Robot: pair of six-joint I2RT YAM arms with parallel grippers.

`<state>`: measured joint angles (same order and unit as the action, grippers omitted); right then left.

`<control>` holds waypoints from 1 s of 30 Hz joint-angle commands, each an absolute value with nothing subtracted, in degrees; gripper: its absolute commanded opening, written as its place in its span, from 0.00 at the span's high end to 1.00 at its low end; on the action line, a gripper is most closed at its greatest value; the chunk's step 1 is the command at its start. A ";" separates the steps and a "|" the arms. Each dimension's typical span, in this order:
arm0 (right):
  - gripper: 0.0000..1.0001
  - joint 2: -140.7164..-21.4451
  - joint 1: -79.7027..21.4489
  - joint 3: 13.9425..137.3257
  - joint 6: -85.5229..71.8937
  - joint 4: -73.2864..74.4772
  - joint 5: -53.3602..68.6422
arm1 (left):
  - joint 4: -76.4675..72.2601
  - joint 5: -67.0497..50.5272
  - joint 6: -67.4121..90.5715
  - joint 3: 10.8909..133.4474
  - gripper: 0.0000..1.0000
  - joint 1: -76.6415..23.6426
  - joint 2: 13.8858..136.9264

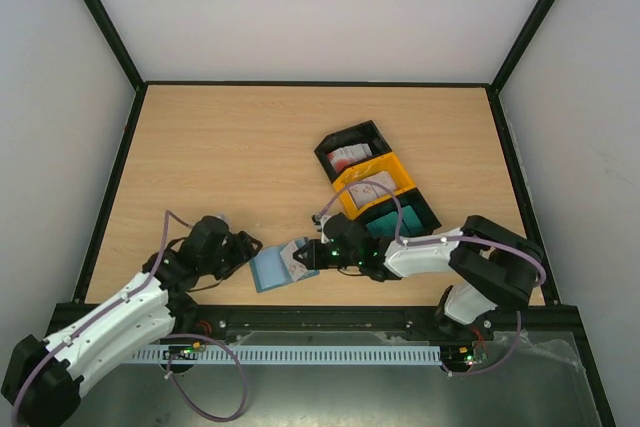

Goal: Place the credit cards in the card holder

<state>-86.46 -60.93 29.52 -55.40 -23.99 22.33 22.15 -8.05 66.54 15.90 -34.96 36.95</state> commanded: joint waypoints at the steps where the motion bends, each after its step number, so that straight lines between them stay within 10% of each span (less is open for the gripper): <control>1: 0.98 -90.19 -62.03 30.52 -56.50 -31.86 22.08 | 22.61 -11.84 67.76 14.17 0.33 -34.96 37.87; 30: 0.98 -101.97 -63.72 24.22 -63.64 -48.79 17.40 | 20.60 -11.34 69.35 11.95 0.61 -41.13 44.13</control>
